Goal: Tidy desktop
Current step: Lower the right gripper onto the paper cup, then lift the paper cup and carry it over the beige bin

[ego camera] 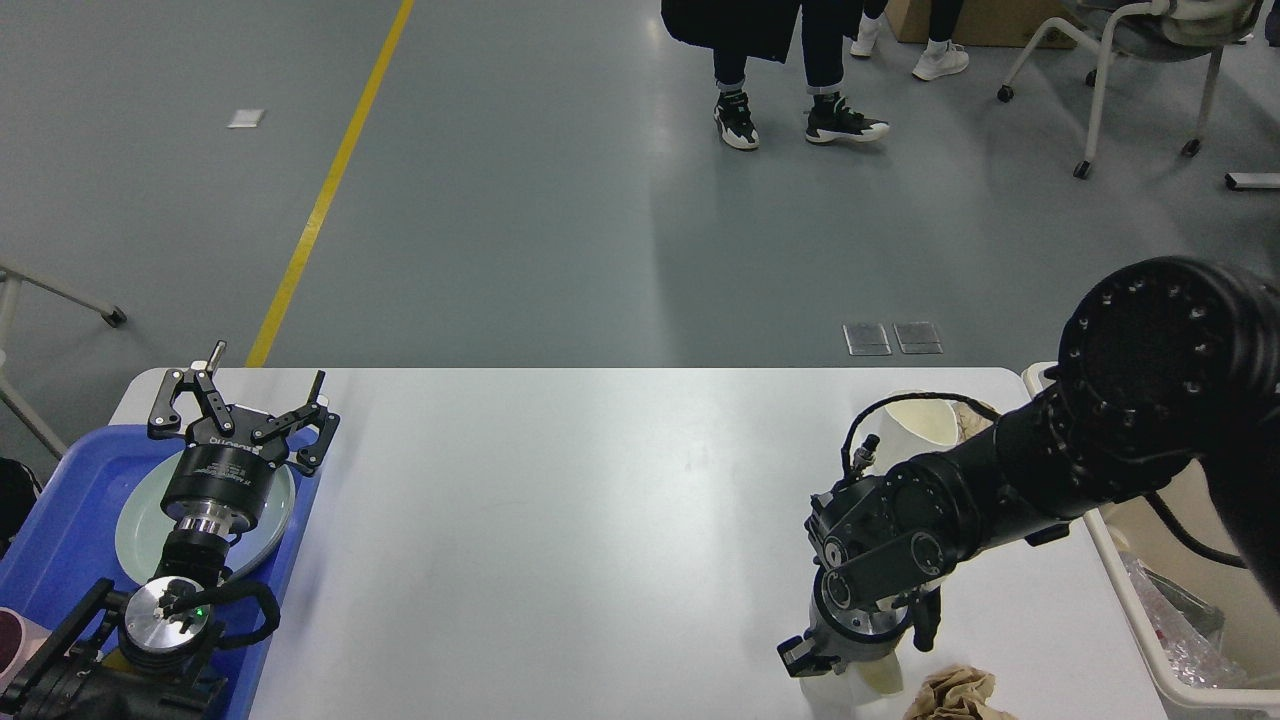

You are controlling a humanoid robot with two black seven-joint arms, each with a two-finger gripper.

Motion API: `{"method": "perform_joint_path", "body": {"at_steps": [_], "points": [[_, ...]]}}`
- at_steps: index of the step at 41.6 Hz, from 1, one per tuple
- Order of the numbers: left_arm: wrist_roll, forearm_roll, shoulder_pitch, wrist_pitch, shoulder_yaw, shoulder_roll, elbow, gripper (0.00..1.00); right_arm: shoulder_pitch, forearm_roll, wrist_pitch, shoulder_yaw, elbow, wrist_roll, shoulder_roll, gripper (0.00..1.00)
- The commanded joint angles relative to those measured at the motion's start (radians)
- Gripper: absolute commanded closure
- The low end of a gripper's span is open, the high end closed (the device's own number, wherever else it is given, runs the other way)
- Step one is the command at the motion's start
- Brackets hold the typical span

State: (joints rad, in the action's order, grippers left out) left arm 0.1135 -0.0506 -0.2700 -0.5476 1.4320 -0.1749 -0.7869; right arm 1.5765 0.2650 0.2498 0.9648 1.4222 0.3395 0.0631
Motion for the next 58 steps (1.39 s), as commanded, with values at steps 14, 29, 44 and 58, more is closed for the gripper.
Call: {"method": "perform_joint_path", "body": {"at_steps": [14,29,44,58], "points": [[0.000,0.000,0.000,0.000,-0.001,0.000,0.000,0.04,0.233,-0.321,0.084,0.011,0.018,-0.008,-0.085,1.00],[0.000,0.000,0.000,0.000,-0.001,0.000,0.000,0.04,0.552,-0.546,0.355,0.155,0.029,-0.008,-0.186,1.00],[0.000,0.000,0.000,0.000,-0.001,0.000,0.000,0.04,0.752,-0.561,0.365,0.224,0.127,-0.008,-0.252,1.00],[0.000,0.000,0.000,0.000,-0.001,0.000,0.000,0.04,0.676,-0.563,0.246,0.400,0.097,-0.008,-0.284,1.00]]}}
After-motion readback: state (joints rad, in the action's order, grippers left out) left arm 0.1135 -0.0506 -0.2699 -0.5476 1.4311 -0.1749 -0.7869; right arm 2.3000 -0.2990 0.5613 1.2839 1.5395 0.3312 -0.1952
